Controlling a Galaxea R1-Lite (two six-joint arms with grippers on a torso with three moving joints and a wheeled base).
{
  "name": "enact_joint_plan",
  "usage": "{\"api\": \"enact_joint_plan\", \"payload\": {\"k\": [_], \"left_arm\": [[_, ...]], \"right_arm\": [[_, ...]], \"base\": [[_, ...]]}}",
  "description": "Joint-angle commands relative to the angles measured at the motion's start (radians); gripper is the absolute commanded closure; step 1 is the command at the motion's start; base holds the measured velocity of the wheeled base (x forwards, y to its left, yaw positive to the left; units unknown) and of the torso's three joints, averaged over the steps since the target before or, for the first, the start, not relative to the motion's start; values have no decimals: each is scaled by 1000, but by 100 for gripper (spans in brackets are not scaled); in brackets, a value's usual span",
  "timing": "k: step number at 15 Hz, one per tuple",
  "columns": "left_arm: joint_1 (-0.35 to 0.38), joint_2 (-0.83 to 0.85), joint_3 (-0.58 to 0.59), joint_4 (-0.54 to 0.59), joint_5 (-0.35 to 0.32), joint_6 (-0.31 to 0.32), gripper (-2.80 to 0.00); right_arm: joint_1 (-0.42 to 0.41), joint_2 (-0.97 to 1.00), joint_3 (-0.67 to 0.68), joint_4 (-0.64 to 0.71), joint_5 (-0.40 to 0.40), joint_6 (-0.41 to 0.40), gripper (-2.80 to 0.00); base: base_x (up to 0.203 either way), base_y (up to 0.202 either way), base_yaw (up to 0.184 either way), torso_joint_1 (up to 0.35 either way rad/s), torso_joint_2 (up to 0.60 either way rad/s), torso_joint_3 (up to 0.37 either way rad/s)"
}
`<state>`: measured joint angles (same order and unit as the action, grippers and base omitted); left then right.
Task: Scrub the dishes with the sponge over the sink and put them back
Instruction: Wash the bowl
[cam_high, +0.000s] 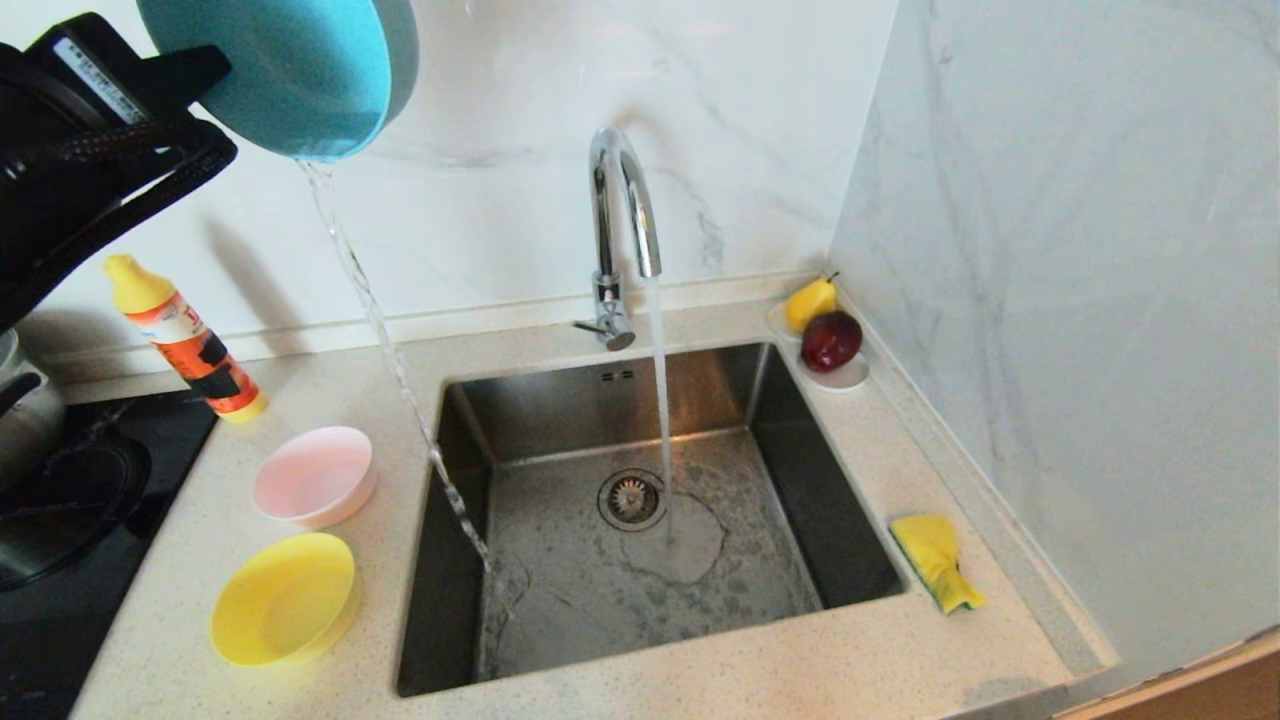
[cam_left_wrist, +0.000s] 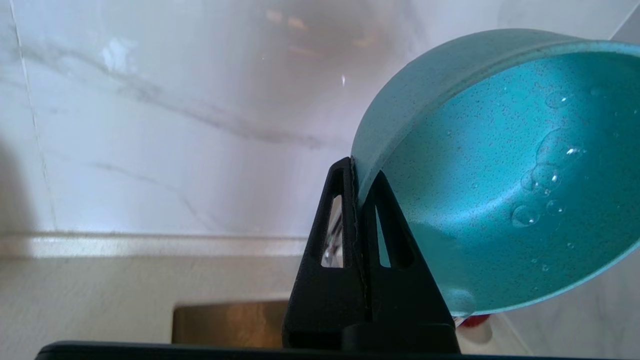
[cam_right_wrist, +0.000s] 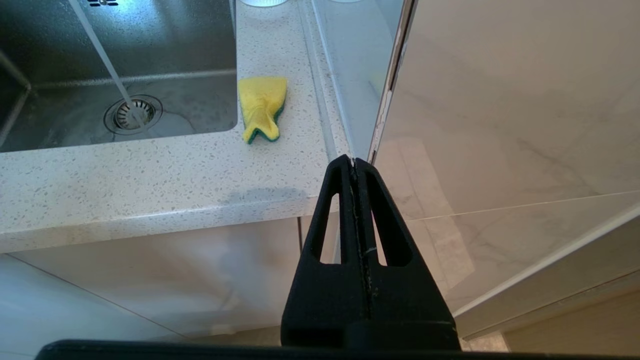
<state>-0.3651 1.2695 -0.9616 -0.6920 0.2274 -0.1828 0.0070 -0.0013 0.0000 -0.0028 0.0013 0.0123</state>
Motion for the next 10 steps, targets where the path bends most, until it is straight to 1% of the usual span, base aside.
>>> {"api": "enact_joint_plan", "payload": {"k": [1,2,4,6,7,8,9,10], "left_arm": [[10,-15,25,19,2,-3,0],[28,-14,25,78,4,-4,0],[69,-23,14,281,4,-6,0],[110,-40,0,575,-1,-10,0],[119,-46,-17,730,-2,-15,0],[125,-53,-49,900,-4,-37,0],[128,-60,-93,1062,-7,-86,0],[130,-67,-131,1190,-20,-147,0]], "right_arm": [[1,0,0,0,0,0,0],[1,0,0,0,0,0,0],[1,0,0,0,0,0,0],[1,0,0,0,0,0,0],[1,0,0,0,0,0,0],[1,0,0,0,0,0,0],[1,0,0,0,0,-1,0],[0,-1,1,1,3,-27,0]], "base": [[0,0,0,0,0,0],[0,0,0,0,0,0],[0,0,0,0,0,0],[0,0,0,0,0,0],[0,0,0,0,0,0],[0,0,0,0,0,0],[0,0,0,0,0,0],[0,0,0,0,0,0]]}}
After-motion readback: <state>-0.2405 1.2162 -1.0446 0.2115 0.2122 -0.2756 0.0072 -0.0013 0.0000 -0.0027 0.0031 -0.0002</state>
